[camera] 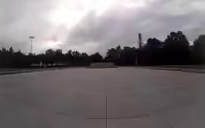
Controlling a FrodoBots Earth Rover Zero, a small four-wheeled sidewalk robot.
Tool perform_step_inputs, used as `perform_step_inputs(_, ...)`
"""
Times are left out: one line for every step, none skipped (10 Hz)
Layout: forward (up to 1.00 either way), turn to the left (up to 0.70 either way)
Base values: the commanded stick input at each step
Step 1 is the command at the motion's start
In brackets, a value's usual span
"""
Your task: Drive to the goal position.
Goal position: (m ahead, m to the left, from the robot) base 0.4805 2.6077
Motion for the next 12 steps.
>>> perform_step_inputs(0.70,0.01)
perform_step_inputs(0.70,0.00)
perform_step_inputs(0.70,0.00)
perform_step_inputs(0.70,0.00)
perform_step_inputs(0.70,0.00)
perform_step_inputs(0.70,-0.25)
perform_step_inputs(0.70,-0.24)
perform_step_inputs(0.70,-0.14)
perform_step_inputs(0.70,-0.03)
perform_step_inputs(0.70,0.00)
perform_step_inputs(0.70,0.00)
perform_step_inputs(0.70,0.00)
